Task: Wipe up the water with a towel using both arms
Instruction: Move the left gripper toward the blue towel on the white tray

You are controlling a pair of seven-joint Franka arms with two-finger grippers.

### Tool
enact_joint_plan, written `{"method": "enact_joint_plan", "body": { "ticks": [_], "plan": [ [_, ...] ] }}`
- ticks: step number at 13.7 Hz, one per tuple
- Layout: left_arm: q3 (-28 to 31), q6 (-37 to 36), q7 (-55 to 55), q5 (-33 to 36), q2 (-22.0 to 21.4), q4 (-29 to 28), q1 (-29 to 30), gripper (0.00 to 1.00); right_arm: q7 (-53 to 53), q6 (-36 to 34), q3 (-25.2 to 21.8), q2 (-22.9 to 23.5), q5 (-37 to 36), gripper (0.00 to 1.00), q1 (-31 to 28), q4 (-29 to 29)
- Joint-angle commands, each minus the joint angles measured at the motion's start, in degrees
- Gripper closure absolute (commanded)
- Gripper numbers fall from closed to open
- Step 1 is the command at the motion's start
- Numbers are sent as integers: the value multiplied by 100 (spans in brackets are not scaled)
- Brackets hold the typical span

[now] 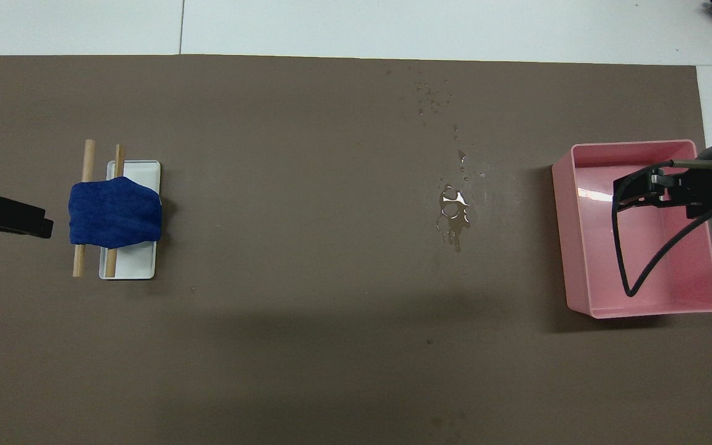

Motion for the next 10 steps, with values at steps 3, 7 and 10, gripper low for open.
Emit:
{"method": "enact_joint_plan", "body": {
  "ticks": [3,7,10],
  "plan": [
    [56,88,-26,-51,-136,-180,-50,0,-107,-108,45,5,6,0,-68,53],
    [56,534,-44,-43,-206,-417,-67,0,-116,-143,45,-12,6,0,-85,53],
    [56,1568,-114,107,-354,-1142,-50,0,-107,-134,45,-38,6,0,-147,53]
  ]
}}
